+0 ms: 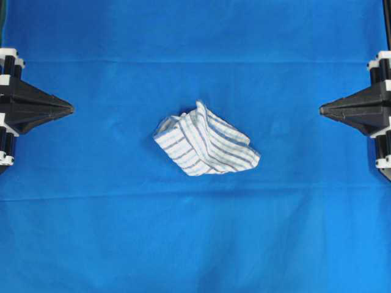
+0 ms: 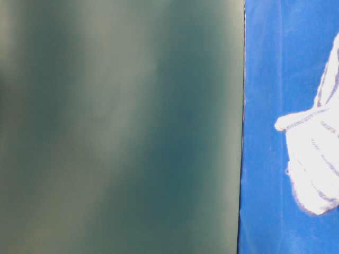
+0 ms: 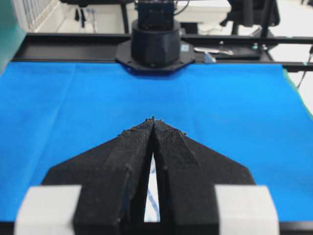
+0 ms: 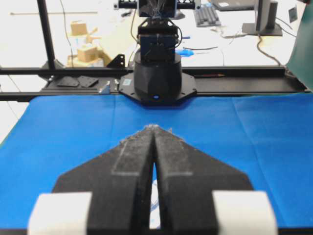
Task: Hand over the towel.
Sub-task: 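Reach the left gripper to the striped towel and grasp it, then lift the towel with the left gripper and carry it toward the right gripper, then close the right gripper on the towel held by the left gripper, then open the left gripper and retract it, right gripper holding towel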
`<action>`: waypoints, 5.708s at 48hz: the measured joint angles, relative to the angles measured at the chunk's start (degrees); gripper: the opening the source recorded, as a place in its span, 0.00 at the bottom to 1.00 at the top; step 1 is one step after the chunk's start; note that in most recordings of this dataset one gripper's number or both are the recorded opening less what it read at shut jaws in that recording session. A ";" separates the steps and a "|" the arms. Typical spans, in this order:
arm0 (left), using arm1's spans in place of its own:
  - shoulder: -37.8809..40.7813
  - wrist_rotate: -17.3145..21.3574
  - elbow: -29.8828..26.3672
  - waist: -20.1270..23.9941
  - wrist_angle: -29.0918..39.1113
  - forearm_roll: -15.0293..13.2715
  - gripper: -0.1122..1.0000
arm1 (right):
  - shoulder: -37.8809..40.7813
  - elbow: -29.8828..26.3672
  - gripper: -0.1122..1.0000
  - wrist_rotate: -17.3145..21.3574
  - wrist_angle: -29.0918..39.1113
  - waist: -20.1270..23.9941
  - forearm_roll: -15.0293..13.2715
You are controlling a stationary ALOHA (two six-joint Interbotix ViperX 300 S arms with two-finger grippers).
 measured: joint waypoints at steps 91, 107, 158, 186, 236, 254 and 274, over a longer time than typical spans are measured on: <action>70.40 2.37 -41.75 -2.02 26.37 -0.97 0.90 | 5.27 -1.23 0.10 -0.35 9.67 0.00 -0.26; 69.08 3.08 -42.10 -1.93 27.33 -1.05 0.19 | 5.36 -1.23 0.10 -0.26 10.02 0.00 -0.35; 29.79 2.81 -20.65 -1.05 -5.45 -1.05 0.18 | 5.63 -1.41 0.10 -0.44 4.66 0.00 -0.35; 29.88 2.64 -20.65 -1.14 -6.68 -1.05 0.18 | 25.58 -9.93 0.64 -0.09 -9.05 -0.88 -0.35; 29.97 2.90 -20.39 -0.70 -6.77 -1.05 0.18 | 59.68 -44.74 0.42 0.18 -2.37 -0.53 0.70; 30.59 2.90 -20.39 -0.53 -6.86 -1.05 0.18 | 59.77 -44.74 0.15 0.09 -1.23 -0.44 0.62; 28.13 2.29 -18.63 -0.35 -5.80 -1.14 0.94 | 57.30 -41.66 0.15 0.09 0.26 -0.53 0.62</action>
